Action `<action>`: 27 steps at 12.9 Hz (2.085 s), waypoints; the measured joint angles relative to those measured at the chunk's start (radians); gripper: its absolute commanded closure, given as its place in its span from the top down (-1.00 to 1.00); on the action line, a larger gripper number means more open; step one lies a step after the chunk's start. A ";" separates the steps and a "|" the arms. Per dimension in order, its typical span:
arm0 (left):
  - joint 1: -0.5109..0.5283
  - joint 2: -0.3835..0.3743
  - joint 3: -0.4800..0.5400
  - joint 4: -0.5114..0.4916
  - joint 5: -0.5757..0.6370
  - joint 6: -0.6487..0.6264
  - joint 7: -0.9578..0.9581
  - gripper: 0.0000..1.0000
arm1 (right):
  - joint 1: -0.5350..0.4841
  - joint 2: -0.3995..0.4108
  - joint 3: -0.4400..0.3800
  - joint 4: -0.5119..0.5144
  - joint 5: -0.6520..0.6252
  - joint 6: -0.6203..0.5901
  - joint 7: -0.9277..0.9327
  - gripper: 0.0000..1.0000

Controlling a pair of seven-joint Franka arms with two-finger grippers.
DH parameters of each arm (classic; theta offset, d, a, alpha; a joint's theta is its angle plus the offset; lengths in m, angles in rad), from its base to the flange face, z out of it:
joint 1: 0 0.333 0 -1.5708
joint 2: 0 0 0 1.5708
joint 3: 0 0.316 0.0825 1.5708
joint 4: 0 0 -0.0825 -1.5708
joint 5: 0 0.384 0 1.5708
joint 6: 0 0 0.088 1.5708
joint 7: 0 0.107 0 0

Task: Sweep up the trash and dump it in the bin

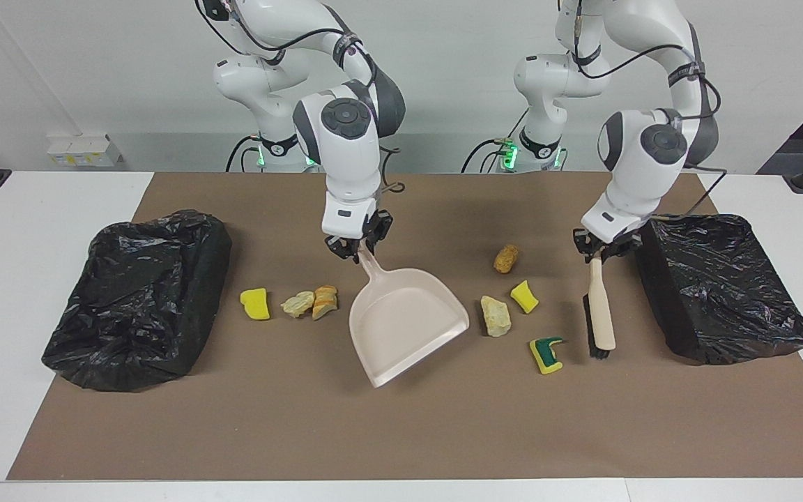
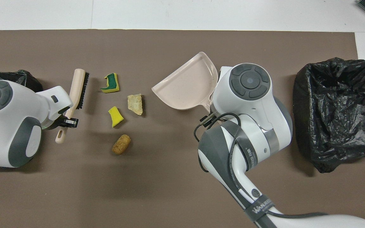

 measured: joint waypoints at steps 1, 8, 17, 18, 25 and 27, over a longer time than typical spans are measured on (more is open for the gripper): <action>-0.002 0.031 -0.005 0.006 0.010 0.015 0.001 -1.00 | 0.000 -0.002 0.000 -0.023 -0.003 0.022 -0.148 -1.00; -0.131 0.065 -0.029 0.006 0.006 0.018 0.008 -1.00 | 0.052 0.001 0.002 -0.119 -0.004 0.085 -0.434 -1.00; -0.364 0.009 -0.033 -0.031 -0.192 -0.060 -0.065 -1.00 | 0.064 0.041 -0.006 -0.178 -0.005 0.166 -0.402 -1.00; -0.389 0.002 -0.034 -0.030 -0.193 -0.078 -0.103 -1.00 | 0.064 0.041 -0.006 -0.178 -0.005 0.166 -0.402 -1.00; -0.490 -0.049 -0.100 -0.004 -0.200 -0.129 -0.533 -1.00 | 0.064 0.041 -0.006 -0.178 -0.018 0.166 -0.402 -1.00; -0.487 -0.057 -0.095 0.002 -0.200 -0.138 -0.625 -1.00 | 0.064 0.041 -0.006 -0.178 -0.022 0.166 -0.402 -1.00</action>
